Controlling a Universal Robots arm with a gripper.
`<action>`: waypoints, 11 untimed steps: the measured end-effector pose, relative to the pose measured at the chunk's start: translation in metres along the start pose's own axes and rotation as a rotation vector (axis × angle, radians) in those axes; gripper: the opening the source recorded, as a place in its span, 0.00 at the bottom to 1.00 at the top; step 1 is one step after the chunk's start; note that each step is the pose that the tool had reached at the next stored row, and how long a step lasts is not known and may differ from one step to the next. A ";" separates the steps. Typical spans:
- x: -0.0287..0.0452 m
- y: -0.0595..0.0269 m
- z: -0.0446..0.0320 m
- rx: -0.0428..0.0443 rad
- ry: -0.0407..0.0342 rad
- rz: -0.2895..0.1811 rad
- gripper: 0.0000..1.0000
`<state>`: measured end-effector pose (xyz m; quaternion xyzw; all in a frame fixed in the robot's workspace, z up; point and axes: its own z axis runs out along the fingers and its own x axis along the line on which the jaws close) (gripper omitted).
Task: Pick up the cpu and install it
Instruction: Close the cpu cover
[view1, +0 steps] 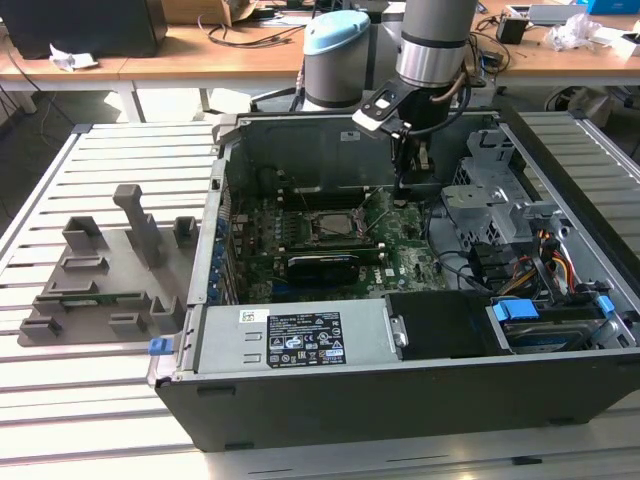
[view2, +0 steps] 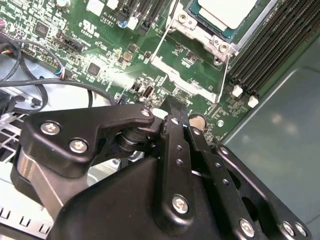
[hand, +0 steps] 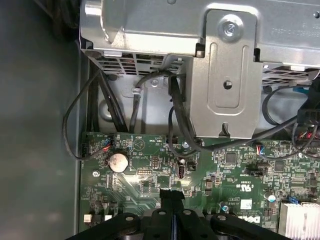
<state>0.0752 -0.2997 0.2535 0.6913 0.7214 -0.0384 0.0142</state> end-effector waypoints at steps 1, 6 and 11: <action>0.0000 -0.0006 0.0000 0.0000 -0.0001 -0.001 0.11; 0.0002 -0.0058 0.0004 -0.0001 -0.0001 -0.001 0.11; 0.0006 -0.0141 0.0007 -0.0001 -0.0001 -0.001 0.11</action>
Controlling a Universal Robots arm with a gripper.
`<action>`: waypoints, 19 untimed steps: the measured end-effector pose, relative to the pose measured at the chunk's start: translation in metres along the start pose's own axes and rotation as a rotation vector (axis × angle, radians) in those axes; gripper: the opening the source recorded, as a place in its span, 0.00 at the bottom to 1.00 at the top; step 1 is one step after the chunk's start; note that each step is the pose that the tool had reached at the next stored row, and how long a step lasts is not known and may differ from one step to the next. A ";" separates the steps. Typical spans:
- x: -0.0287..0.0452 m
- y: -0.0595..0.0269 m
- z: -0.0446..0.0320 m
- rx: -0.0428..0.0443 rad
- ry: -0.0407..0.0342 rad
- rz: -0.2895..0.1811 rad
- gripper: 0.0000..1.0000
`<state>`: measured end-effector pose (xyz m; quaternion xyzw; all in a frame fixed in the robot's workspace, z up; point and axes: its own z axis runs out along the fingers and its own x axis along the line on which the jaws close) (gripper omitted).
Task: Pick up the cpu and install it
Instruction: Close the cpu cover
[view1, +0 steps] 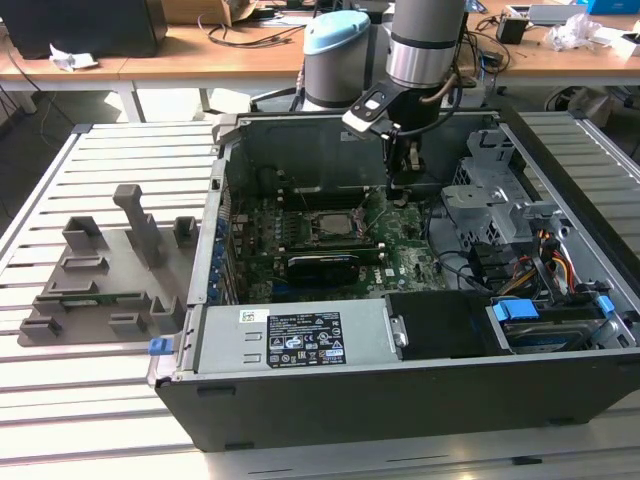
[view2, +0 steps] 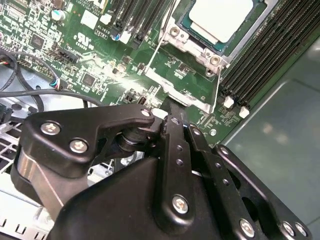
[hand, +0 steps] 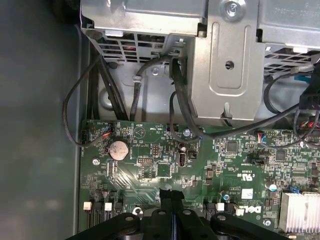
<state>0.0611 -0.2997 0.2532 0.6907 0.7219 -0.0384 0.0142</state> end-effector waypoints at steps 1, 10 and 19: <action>0.0001 -0.0032 0.0001 0.0000 0.0000 0.000 0.11; 0.0007 -0.0148 0.0005 0.0001 0.0001 0.000 0.11; 0.0009 -0.0203 0.0006 0.0001 -0.0007 0.000 0.11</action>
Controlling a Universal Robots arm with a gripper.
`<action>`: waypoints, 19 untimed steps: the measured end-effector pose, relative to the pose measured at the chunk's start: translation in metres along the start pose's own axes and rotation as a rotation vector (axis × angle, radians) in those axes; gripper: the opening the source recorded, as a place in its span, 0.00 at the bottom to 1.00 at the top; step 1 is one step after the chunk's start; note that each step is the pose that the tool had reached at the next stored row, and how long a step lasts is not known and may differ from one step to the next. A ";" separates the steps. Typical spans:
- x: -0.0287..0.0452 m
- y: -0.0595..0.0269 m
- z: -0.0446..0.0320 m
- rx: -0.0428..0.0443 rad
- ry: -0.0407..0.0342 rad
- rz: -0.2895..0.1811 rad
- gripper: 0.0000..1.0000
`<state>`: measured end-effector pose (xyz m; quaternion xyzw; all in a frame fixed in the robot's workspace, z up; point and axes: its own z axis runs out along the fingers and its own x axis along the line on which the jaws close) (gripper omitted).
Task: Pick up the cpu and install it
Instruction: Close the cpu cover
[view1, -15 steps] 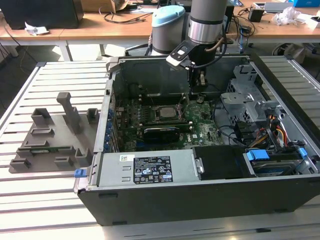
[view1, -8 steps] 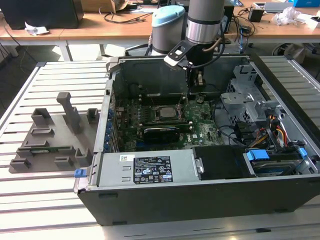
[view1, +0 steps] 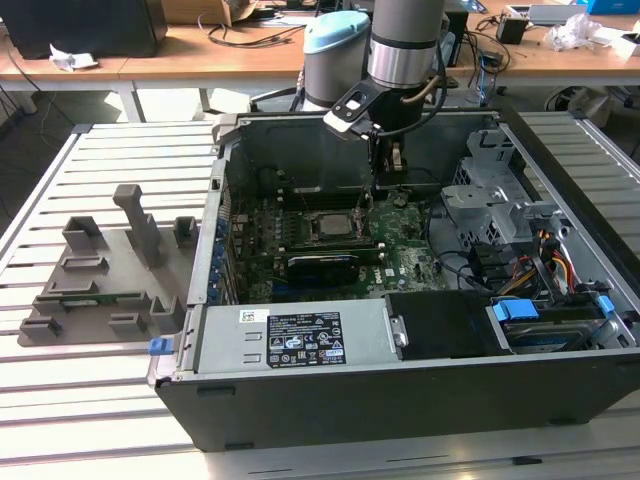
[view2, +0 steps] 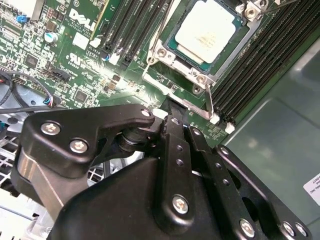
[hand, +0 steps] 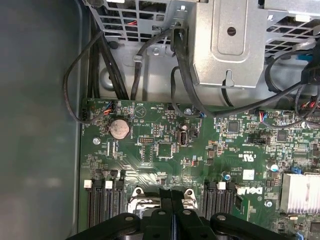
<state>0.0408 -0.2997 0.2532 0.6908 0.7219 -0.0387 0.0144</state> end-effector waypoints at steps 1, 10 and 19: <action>0.0001 -0.0009 0.0001 -0.0001 0.0001 0.000 0.11; 0.0004 -0.0082 0.0003 -0.0001 -0.0001 0.000 0.11; 0.0006 -0.0125 0.0004 -0.0001 0.0000 0.000 0.11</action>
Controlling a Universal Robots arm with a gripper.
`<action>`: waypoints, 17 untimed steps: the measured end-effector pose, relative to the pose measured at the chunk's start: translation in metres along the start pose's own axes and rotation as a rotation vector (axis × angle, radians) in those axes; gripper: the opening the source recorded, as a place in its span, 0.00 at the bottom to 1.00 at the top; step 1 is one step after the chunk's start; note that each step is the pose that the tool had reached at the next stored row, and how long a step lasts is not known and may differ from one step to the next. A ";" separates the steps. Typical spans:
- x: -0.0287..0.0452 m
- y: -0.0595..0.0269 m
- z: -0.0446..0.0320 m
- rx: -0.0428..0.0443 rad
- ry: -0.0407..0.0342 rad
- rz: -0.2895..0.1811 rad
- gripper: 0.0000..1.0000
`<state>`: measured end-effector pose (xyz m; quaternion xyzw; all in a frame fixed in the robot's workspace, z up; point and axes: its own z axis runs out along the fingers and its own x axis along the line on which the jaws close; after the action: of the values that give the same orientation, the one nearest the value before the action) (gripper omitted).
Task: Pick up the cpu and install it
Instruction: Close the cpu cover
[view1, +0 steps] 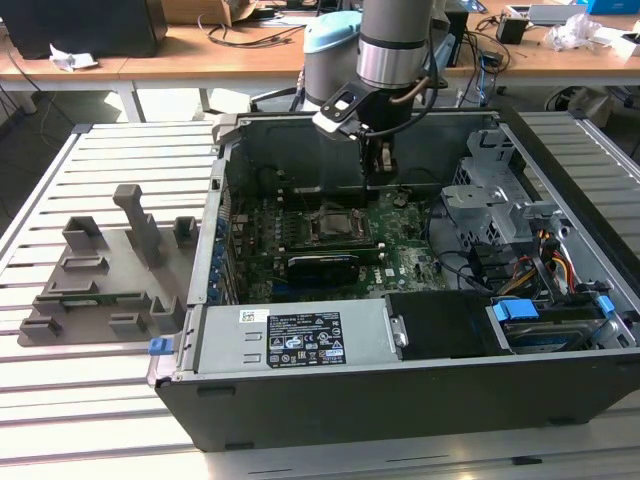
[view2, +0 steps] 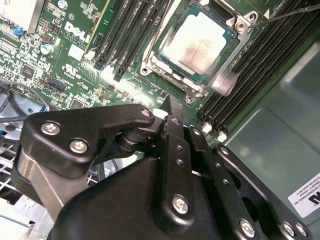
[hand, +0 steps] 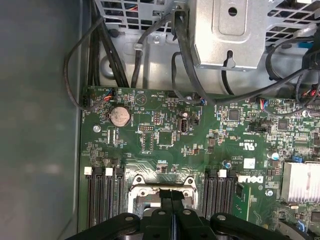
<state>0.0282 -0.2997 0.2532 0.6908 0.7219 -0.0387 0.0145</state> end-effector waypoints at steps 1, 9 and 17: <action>0.0000 -0.0003 0.0000 0.0000 -0.0001 0.000 0.11; 0.0021 -0.0219 0.0152 0.0000 0.0000 0.000 0.11; 0.0045 -0.0423 0.0355 -0.0001 0.0000 0.000 0.11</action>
<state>-0.0154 -0.2997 0.2189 0.6907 0.7219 -0.0387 0.0145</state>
